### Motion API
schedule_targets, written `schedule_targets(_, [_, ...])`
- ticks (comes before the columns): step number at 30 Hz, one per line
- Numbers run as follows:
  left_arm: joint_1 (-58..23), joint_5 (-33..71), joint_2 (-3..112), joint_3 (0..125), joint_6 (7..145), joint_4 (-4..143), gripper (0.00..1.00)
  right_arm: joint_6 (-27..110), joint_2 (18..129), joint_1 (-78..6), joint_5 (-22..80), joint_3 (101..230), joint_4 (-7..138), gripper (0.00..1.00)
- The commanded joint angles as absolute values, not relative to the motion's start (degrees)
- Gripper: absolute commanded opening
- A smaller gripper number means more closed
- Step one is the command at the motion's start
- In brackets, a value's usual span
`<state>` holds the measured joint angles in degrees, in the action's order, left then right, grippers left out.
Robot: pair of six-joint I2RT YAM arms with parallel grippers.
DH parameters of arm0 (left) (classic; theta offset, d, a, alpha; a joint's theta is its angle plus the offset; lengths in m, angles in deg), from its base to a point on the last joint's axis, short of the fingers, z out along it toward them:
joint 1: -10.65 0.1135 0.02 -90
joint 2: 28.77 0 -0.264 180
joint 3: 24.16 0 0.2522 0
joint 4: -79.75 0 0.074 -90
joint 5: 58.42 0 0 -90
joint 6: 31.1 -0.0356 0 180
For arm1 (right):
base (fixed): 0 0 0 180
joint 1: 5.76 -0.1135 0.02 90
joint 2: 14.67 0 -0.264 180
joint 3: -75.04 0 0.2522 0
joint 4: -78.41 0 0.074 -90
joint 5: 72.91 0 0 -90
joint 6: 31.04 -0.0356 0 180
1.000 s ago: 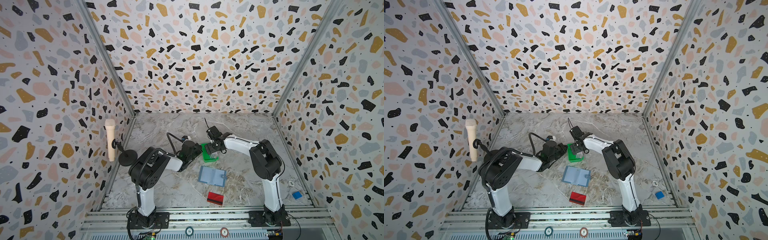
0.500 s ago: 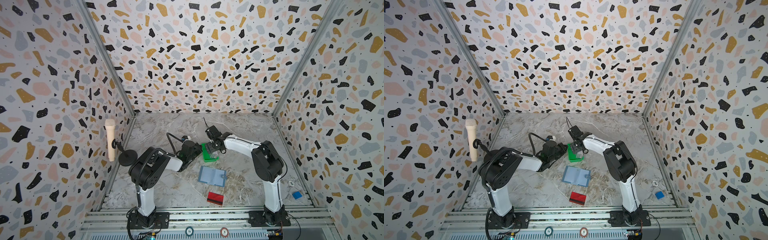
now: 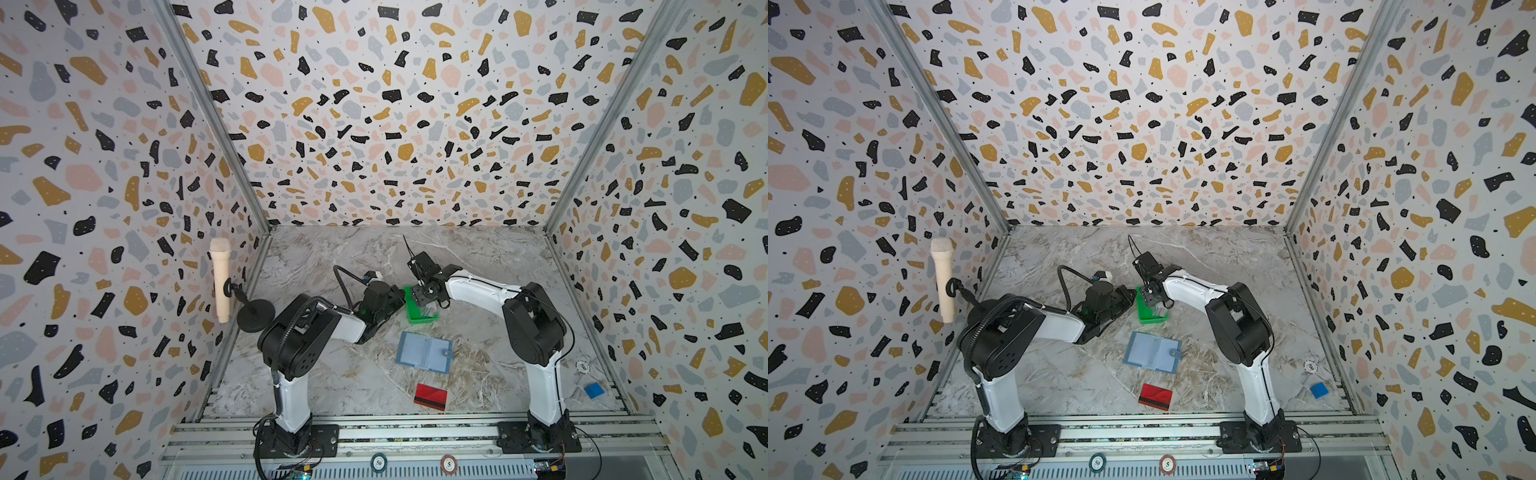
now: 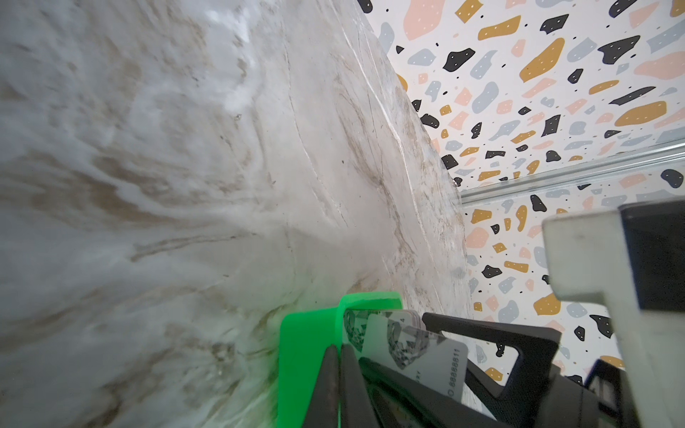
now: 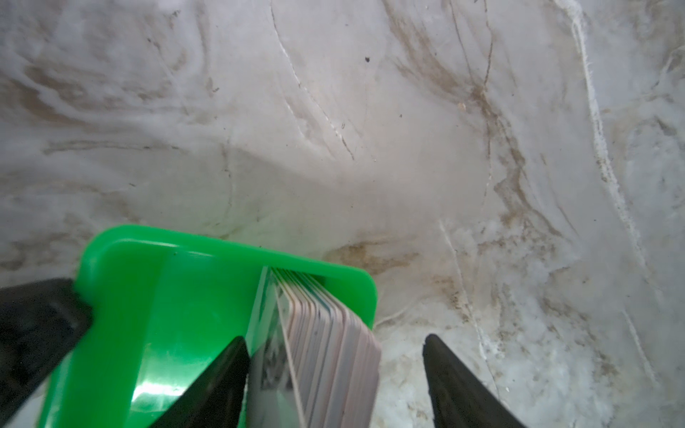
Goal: Insert credit cards into a card holder
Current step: Pick up the credit card from the storage box.
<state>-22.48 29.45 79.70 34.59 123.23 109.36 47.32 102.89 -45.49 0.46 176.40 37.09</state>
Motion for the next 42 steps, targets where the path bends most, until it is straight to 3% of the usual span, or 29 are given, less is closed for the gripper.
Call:
schedule_targets(1, [-22.2, 30.7, 80.5, 33.9, 123.5, 112.3, 0.0, 47.9, 99.4, -45.8, -2.8, 178.5, 33.8, 0.73])
schedule_targets(19, [-22.2, 30.1, 82.0, 33.7, 124.3, 113.3, 0.0, 48.1, 99.0, -46.8, -4.0, 178.6, 33.4, 0.6])
schedule_targets(33, [-22.1, 30.0, 82.6, 33.9, 124.6, 113.4, 0.0, 48.0, 98.3, -47.8, -4.6, 178.7, 33.1, 0.57])
schedule_targets(42, [-22.1, 29.7, 83.3, 33.9, 125.1, 114.1, 0.0, 47.9, 98.1, -48.9, -4.4, 177.9, 33.0, 0.43])
